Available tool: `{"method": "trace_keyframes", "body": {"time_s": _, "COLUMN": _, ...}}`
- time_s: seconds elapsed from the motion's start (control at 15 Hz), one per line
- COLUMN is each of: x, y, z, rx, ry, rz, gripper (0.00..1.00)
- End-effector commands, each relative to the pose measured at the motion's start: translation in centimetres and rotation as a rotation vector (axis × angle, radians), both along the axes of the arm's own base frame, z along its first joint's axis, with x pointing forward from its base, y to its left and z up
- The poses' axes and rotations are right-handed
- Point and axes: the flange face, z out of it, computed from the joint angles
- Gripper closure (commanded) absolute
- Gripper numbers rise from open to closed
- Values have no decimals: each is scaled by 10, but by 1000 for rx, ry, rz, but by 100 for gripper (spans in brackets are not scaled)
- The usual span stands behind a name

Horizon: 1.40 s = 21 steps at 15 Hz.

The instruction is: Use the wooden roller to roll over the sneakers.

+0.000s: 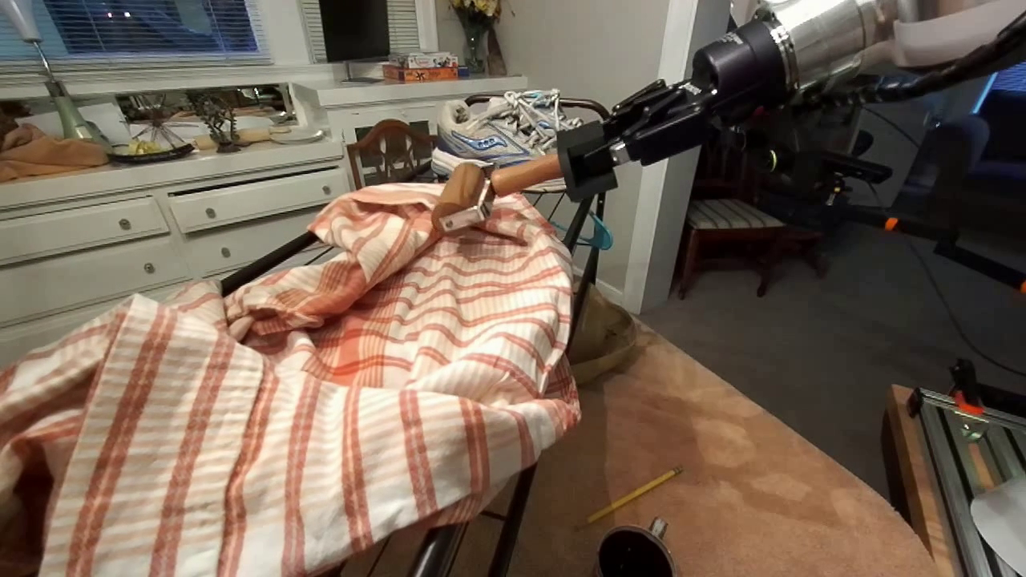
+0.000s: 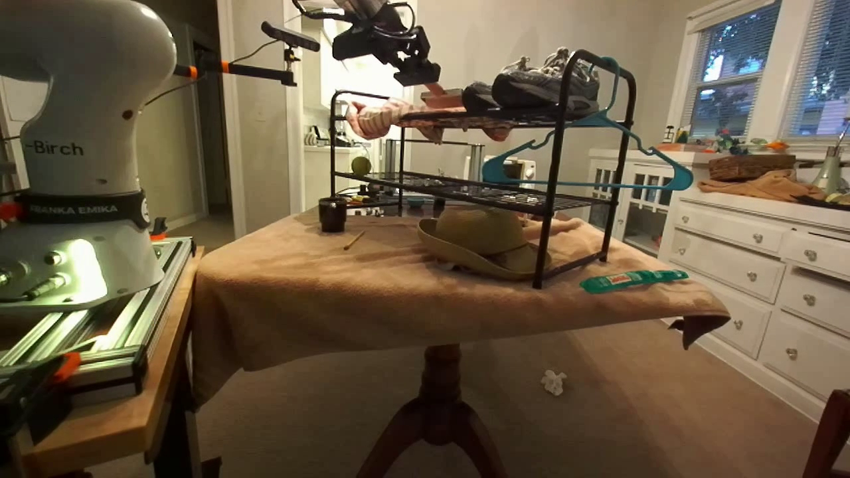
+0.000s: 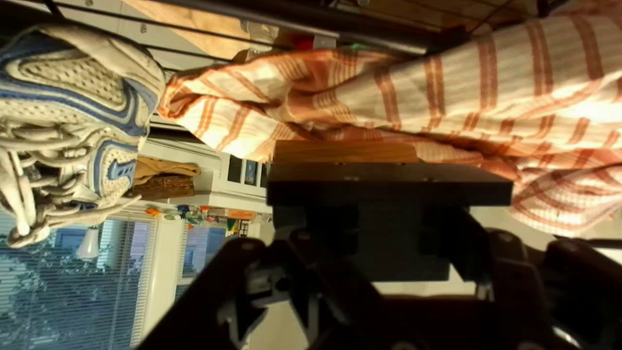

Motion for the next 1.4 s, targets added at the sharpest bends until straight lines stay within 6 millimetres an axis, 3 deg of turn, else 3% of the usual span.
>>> {"method": "trace_keyframes", "body": {"time_s": 0.0, "x": 20, "y": -2, "z": -13, "rx": -111, "ry": 23, "rz": -18, "gripper": 65}}
{"method": "trace_keyframes", "body": {"time_s": 0.13, "x": 25, "y": -9, "z": -15, "rx": -159, "ry": 24, "rz": -23, "gripper": 65}}
{"method": "trace_keyframes", "body": {"time_s": 0.33, "x": 34, "y": -20, "z": -1, "rx": -201, "ry": 17, "rz": -18, "gripper": 65}}
{"method": "trace_keyframes", "body": {"time_s": 0.6, "x": 41, "y": -46, "z": 36, "rx": -256, "ry": 39, "rz": -15, "gripper": 65}}
{"method": "trace_keyframes", "body": {"time_s": 0.87, "x": 33, "y": -65, "z": 106, "rx": -308, "ry": 99, "rz": -4, "gripper": 65}}
{"method": "trace_keyframes", "body": {"time_s": 1.2, "x": 7, "y": -63, "z": 218, "rx": -286, "ry": 147, "rz": 74, "gripper": 65}}
{"method": "trace_keyframes", "body": {"time_s": 1.33, "x": -1, "y": -62, "z": 252, "rx": -282, "ry": 151, "rz": 87, "gripper": 65}}
